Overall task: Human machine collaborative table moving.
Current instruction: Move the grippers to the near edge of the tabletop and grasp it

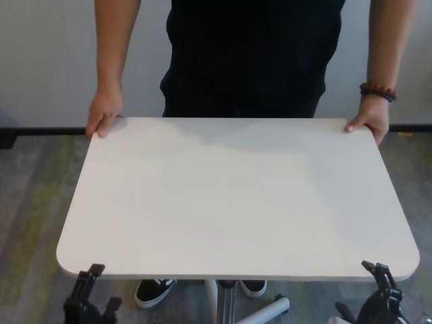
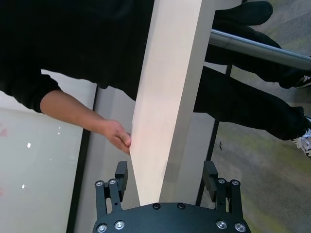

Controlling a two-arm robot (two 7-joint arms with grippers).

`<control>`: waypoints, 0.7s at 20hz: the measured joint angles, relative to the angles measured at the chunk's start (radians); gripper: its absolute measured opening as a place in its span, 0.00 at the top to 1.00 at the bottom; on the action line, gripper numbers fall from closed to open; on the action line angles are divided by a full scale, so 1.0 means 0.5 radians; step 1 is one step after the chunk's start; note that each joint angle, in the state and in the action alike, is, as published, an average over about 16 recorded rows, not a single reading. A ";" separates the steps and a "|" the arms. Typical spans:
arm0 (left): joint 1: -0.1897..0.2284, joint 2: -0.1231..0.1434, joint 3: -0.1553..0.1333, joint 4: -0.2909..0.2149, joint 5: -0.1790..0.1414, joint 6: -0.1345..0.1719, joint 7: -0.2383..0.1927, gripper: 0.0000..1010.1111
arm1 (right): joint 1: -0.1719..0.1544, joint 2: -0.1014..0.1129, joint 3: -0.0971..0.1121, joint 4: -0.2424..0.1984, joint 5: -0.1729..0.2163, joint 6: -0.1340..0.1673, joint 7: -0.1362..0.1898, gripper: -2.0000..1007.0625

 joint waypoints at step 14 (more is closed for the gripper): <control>-0.107 -0.142 0.059 0.101 0.199 0.058 -0.083 0.01 | 0.065 -0.073 0.028 0.150 -0.125 -0.087 -0.024 0.01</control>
